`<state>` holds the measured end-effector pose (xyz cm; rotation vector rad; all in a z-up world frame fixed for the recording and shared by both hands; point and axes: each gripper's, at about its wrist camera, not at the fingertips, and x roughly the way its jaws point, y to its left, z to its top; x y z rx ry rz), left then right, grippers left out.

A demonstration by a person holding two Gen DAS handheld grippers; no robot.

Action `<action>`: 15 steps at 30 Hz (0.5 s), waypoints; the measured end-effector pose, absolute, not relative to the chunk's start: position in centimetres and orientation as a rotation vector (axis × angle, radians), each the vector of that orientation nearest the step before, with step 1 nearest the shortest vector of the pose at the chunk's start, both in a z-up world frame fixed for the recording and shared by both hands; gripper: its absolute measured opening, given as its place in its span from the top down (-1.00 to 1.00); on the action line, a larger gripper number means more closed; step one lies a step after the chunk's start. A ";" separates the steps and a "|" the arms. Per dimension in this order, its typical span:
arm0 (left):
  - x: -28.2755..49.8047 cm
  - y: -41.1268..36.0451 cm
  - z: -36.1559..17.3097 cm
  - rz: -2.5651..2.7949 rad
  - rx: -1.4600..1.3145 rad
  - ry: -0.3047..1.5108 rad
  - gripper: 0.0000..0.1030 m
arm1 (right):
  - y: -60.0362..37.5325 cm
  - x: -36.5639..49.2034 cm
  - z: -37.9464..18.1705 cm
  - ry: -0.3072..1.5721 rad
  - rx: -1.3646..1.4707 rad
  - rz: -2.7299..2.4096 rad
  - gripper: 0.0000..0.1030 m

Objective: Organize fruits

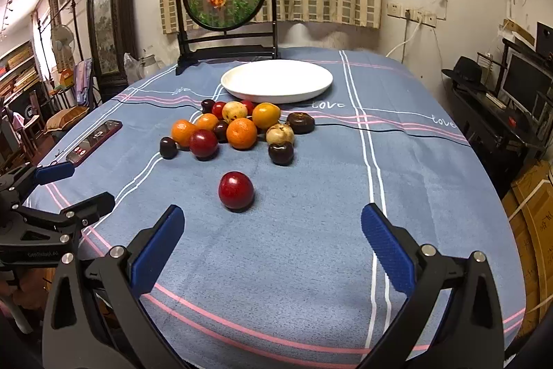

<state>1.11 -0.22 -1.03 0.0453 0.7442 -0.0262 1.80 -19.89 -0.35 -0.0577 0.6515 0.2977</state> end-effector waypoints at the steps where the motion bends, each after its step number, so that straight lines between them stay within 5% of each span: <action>1: 1.2 -0.3 -1.1 -0.029 0.046 0.753 -0.96 | -19.9 1.7 -0.3 0.649 -0.054 0.291 -0.97; 15: 0.8 -0.9 -0.8 -0.040 0.059 0.740 -0.96 | -19.6 1.0 0.4 0.617 -0.022 0.286 -0.97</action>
